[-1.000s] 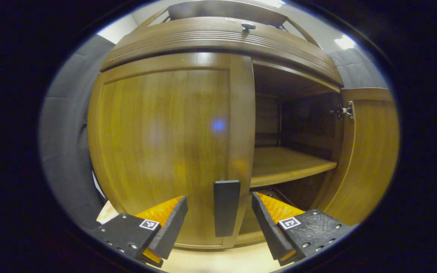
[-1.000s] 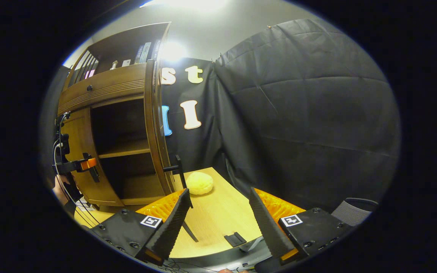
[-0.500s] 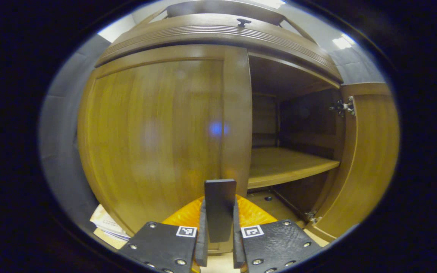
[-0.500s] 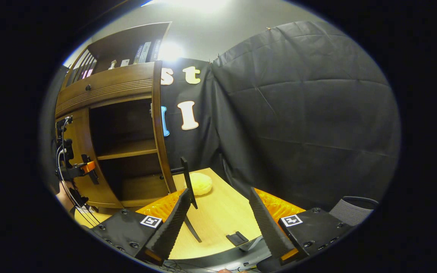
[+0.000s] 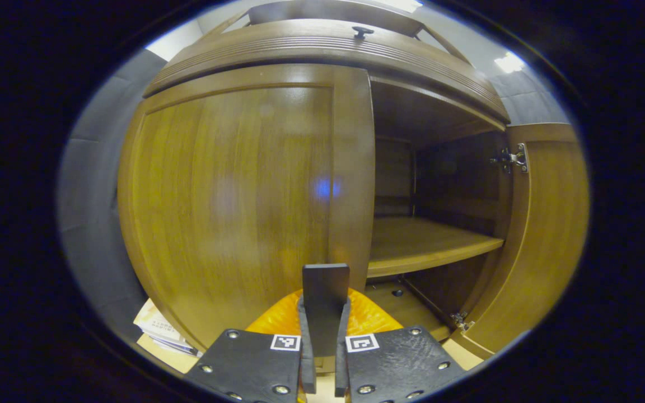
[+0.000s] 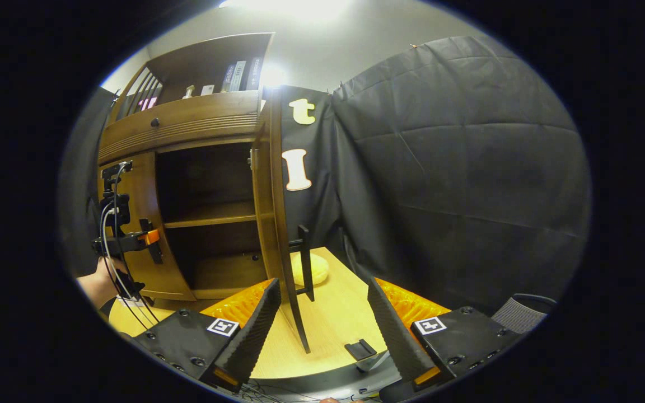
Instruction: Open the right door of the double-door shoe cabinet with the right hand, and open the left door with the left hand.
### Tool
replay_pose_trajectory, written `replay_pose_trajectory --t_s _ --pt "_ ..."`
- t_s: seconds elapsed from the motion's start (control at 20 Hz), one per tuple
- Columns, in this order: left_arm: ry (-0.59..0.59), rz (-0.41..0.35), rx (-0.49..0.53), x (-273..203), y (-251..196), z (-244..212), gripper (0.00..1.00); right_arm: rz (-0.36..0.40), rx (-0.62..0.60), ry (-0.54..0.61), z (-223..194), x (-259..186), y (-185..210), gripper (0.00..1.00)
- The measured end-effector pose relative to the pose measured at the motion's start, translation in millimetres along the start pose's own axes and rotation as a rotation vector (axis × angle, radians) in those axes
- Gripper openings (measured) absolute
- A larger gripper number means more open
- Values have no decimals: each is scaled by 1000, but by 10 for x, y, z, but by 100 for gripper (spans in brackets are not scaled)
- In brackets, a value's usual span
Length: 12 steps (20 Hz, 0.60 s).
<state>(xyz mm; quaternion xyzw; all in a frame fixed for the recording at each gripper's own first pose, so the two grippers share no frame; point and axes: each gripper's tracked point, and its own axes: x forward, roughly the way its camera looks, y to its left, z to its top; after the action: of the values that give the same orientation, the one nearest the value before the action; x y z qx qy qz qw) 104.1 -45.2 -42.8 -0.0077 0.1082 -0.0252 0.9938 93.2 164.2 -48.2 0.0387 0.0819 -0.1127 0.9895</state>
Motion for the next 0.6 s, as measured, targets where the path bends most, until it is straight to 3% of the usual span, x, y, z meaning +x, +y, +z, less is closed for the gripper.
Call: replay_pose_trajectory --t_s 0.3,0.6 --pt "-3 -20 -10 -130 -10 72 16 74 -14 -7 6 -41 163 93" --pt "-15 -22 -21 -583 61 -46 15 135 -14 -3 -20 -93 304 93"
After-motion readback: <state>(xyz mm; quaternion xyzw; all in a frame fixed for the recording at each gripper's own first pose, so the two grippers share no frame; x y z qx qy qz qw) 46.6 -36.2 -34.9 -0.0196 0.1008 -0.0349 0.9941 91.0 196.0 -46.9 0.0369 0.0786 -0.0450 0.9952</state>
